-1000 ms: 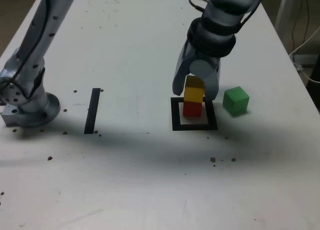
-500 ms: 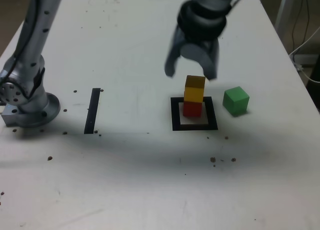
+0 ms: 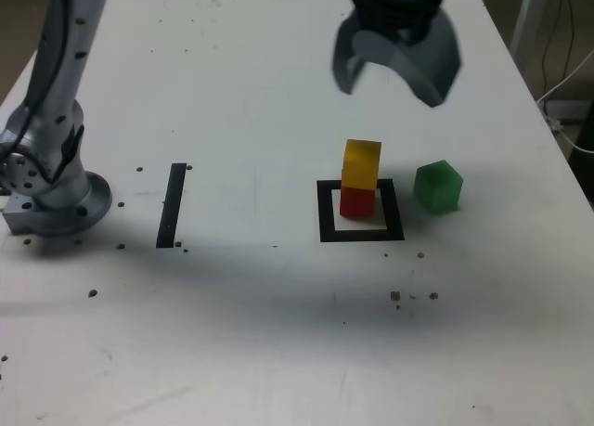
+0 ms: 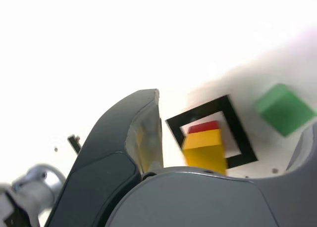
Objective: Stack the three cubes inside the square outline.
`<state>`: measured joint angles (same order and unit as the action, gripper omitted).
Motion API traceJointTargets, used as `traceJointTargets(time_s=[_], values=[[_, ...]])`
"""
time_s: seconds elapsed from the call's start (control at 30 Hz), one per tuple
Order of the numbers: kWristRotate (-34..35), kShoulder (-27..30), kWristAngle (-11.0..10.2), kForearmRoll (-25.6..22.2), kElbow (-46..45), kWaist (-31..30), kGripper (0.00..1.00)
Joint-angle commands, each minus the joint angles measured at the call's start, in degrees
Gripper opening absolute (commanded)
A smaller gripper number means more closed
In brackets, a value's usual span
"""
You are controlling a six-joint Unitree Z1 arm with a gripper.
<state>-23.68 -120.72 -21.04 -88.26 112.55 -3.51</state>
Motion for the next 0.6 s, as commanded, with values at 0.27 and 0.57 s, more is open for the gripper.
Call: traceJointTargets(time_s=[0.27,0.57], values=[[-16.07,-6.88,3.06,0.59,8.99,0.49,1.0],[-22.79,-11.29,4.66,0.97,12.45,1.52,1.0]])
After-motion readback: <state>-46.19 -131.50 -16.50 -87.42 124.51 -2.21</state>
